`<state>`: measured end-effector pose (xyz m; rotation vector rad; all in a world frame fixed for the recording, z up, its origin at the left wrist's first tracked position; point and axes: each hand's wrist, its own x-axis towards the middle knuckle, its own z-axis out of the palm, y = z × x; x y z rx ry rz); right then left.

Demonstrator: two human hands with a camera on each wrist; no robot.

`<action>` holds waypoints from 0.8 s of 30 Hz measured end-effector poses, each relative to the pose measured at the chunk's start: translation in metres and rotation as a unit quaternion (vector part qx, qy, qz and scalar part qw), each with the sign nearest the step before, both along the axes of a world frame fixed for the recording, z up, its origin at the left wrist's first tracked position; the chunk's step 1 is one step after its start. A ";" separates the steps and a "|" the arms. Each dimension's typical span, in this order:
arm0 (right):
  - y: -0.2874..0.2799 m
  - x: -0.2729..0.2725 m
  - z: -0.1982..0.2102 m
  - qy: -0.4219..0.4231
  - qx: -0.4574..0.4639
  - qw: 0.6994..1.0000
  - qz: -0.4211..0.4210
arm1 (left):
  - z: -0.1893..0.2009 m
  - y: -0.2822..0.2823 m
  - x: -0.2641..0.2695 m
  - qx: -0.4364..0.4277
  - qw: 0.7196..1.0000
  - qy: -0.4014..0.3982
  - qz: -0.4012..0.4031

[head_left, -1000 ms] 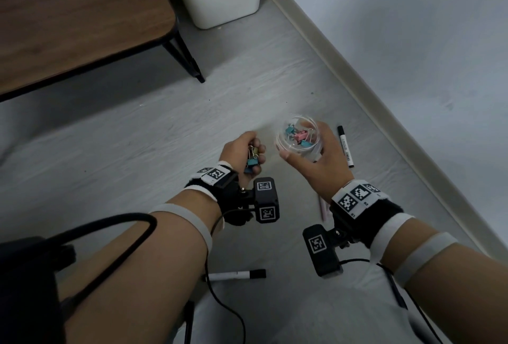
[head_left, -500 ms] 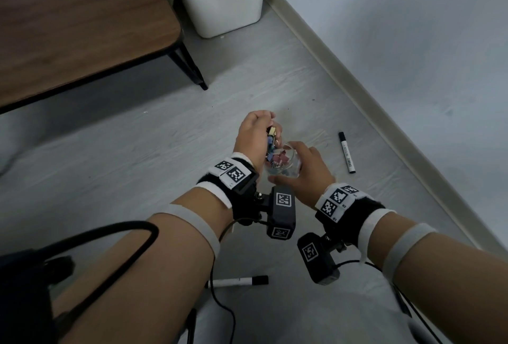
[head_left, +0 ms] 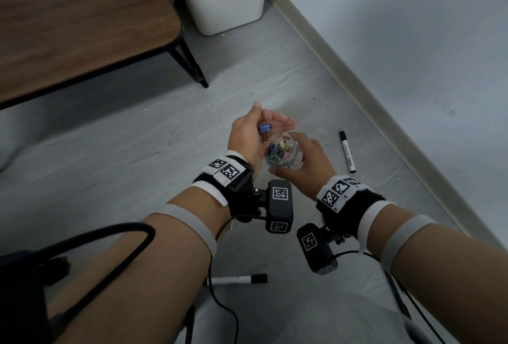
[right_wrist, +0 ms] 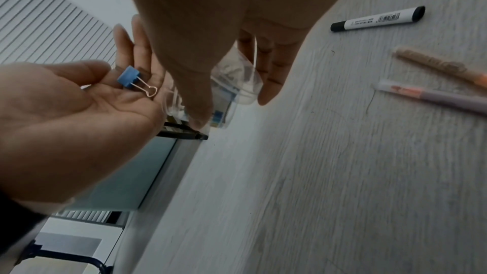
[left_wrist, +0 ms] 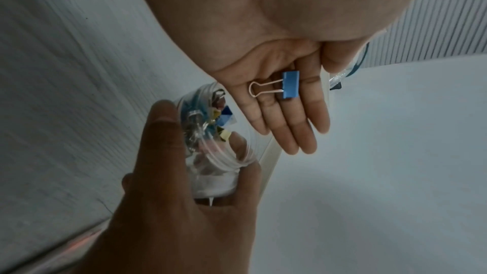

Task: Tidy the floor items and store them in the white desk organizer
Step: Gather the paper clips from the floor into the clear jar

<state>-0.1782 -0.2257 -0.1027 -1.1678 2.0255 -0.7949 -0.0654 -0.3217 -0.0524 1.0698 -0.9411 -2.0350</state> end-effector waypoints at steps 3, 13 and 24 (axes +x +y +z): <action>0.000 0.000 -0.001 0.001 0.000 1.000 -0.005 | -0.001 0.001 0.000 0.003 1.000 -0.003 -0.011; -0.013 0.002 -0.012 -0.034 -0.002 0.999 -0.026 | 0.000 -0.004 0.011 -0.007 0.998 -0.011 -0.053; -0.033 0.010 0.013 -0.046 -0.045 0.997 0.035 | -0.012 -0.005 0.029 0.226 0.966 -0.050 -0.114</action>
